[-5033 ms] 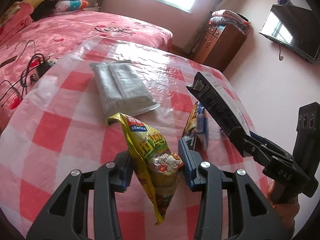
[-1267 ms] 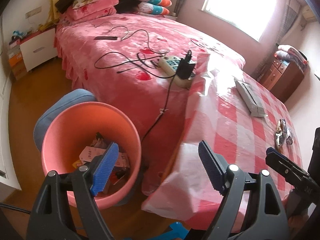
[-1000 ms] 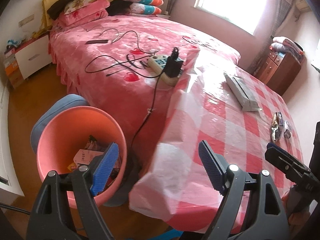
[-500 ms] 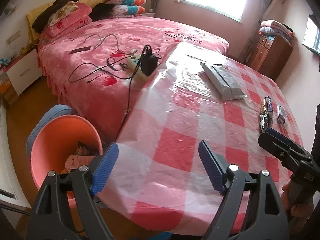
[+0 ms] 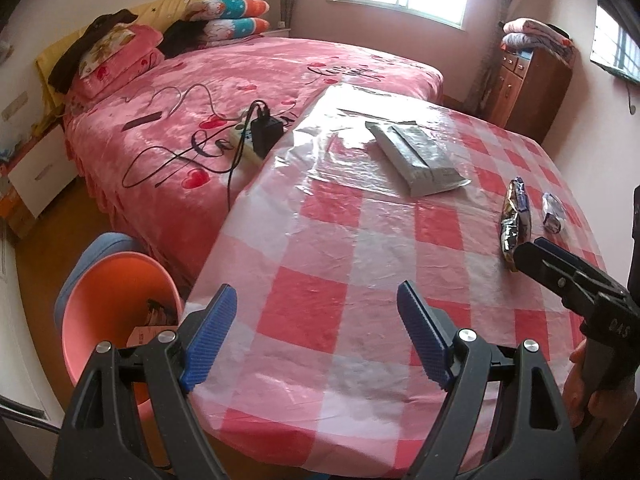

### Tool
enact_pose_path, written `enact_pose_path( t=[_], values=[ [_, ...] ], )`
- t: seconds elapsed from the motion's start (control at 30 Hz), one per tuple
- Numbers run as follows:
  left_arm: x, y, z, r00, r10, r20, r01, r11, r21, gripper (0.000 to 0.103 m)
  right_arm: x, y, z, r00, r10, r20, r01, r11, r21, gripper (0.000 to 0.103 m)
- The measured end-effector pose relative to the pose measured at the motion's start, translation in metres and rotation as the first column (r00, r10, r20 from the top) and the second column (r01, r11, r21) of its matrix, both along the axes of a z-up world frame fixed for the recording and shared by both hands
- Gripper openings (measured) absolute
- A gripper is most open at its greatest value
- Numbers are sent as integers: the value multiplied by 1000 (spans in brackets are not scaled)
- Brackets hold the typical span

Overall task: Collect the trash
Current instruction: 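Grasp the grey wet-wipe pack with the left gripper while the right grasps the white milk pouch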

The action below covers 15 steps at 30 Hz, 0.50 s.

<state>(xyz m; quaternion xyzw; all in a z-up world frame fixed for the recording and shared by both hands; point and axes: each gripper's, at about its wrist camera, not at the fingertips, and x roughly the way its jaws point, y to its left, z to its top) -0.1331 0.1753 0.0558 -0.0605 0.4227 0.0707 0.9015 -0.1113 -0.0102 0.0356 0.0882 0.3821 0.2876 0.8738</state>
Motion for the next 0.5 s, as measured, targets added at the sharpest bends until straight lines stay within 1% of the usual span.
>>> enact_pose_path(
  t=[0.17,0.3,0.5],
  values=[
    [5,-11,0,1000,-20,-13,20,1000,15,83,4,-11,3,1000,-18,2,18,1000,-4,93],
    [9,-28,1,998,-62,-25,63,997,36,83,7,-23,7,999,-41,12,41,999,-7,93],
    [18,-52,4,993,-111,-30,112,993,44,83,16,-54,13,994,-106,5,106,994,38,93]
  ],
)
